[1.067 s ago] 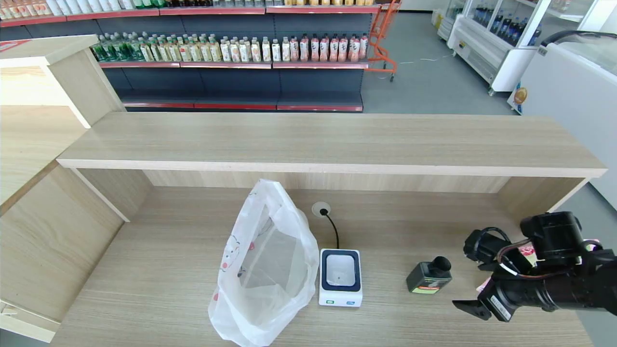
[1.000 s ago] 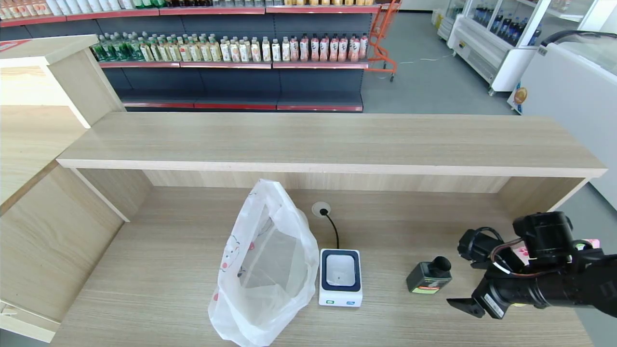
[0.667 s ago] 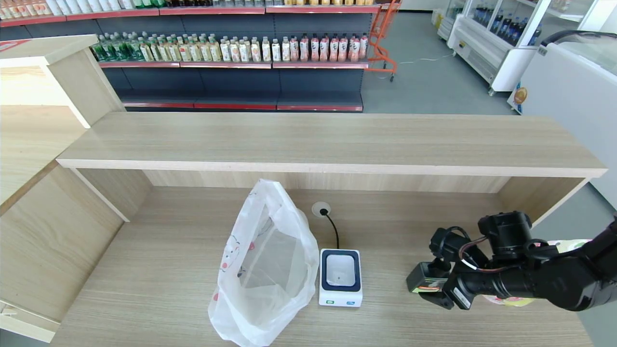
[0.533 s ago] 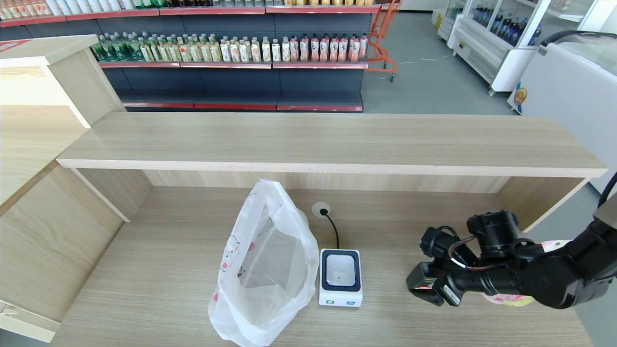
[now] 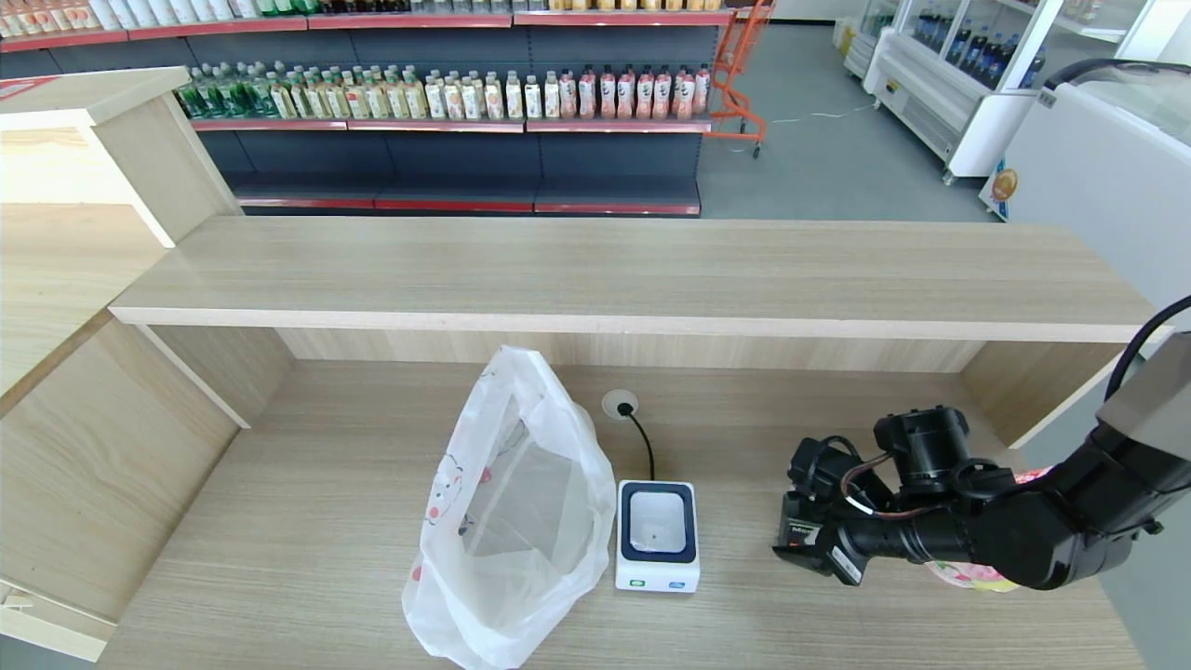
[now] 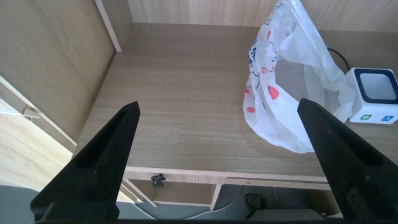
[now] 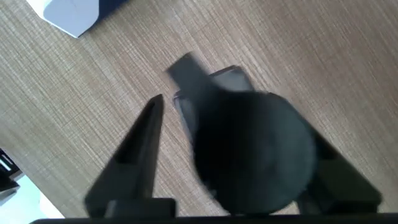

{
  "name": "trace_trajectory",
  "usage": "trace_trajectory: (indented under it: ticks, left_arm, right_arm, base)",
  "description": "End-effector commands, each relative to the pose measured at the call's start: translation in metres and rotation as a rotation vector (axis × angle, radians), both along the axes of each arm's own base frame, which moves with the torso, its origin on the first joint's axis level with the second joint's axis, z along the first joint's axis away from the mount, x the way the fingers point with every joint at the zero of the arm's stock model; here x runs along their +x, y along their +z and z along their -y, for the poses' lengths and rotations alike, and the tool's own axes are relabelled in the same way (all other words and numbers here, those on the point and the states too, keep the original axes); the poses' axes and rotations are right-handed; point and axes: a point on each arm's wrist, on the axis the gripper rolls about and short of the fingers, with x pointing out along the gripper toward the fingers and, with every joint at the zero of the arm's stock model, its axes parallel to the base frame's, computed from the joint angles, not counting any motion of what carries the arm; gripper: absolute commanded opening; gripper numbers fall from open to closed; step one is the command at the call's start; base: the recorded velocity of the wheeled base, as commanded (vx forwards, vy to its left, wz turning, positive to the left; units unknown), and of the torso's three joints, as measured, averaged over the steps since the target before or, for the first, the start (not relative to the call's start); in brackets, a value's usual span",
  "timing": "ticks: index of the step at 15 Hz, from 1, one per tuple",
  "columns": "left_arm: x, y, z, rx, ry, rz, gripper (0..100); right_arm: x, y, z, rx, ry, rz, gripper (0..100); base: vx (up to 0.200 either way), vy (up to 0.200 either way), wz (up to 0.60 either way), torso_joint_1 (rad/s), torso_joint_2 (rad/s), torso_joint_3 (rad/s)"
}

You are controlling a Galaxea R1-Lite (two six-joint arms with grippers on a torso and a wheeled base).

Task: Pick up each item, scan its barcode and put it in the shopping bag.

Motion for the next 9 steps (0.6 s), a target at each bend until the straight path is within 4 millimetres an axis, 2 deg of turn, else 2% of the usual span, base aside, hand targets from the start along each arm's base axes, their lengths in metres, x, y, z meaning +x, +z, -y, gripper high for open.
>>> trace_trajectory:
  ticks: [1,6,8,9]
  left_arm:
    - [0.000,0.000,0.000,-0.001,0.000,0.001,100]
    - [0.000,0.000,0.000,-0.001,0.000,0.001,100]
    - [0.000,0.000,0.000,-0.001,0.000,0.001,100]
    - [0.000,0.000,0.000,-0.001,0.000,0.001,100]
  right_arm:
    - [0.000,0.005,0.000,0.008,0.000,0.017,0]
    - [-0.011,0.012,0.010,0.011,-0.029,0.020,0]
    - [-0.022,0.027,0.018,0.098,-0.117,0.044,0]
    - [-0.035,0.043,0.021,0.202,-0.195,0.057,0]
  base:
    - [0.000,0.000,0.00,0.000,0.00,0.000]
    - [0.000,0.000,0.00,0.000,0.00,0.000]
    - [0.000,0.000,0.00,0.000,0.00,0.000]
    - [0.000,0.000,0.00,0.000,0.00,0.000]
